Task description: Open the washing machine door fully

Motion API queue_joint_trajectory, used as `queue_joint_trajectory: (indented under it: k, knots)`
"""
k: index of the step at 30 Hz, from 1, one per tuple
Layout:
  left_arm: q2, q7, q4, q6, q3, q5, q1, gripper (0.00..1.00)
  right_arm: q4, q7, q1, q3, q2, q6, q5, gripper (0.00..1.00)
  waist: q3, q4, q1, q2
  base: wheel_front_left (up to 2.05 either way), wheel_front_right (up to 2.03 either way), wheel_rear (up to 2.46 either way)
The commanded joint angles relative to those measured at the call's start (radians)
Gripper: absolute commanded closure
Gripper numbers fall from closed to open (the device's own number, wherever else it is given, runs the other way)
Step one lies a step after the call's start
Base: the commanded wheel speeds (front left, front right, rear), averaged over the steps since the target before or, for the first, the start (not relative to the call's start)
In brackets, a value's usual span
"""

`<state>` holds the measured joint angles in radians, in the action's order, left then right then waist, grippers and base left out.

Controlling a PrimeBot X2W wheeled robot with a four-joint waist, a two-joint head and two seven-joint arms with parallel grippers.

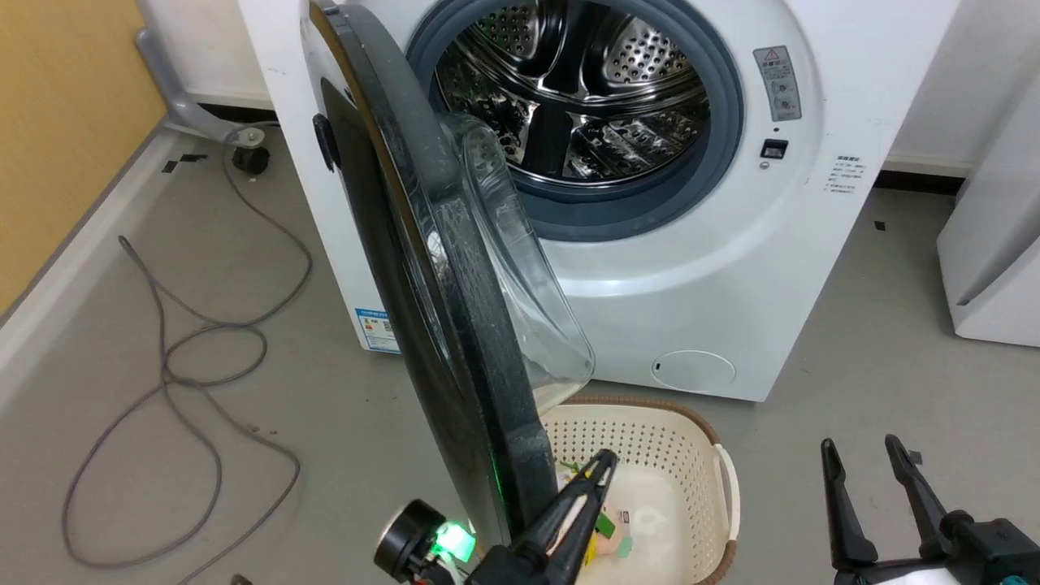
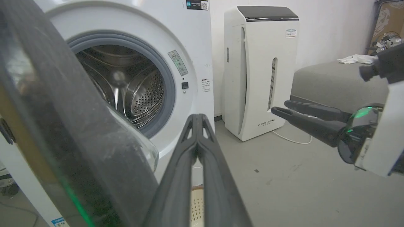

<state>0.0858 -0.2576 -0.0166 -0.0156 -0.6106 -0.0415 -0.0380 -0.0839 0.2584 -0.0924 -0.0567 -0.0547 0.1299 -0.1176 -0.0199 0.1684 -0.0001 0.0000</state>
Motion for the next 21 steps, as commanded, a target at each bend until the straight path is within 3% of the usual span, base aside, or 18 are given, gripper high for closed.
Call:
queue_joint_trajectory:
  k: [1,21]
  knots:
    - [0.002,-0.004,0.008,-0.005,0.010,-0.002,0.012,1.00,0.001,0.003,0.008,-0.002,0.005,0.001,0.008,0.00,-0.004,0.006,0.0001,0.0000,0.00,0.00,0.00]
    - [-0.015,-0.004,0.003,-0.019,0.079,0.003,0.067,1.00,-0.006,0.003,0.007,-0.013,0.005,0.001,-0.001,0.00,-0.016,0.173,0.0001,0.0000,0.00,0.00,0.00]
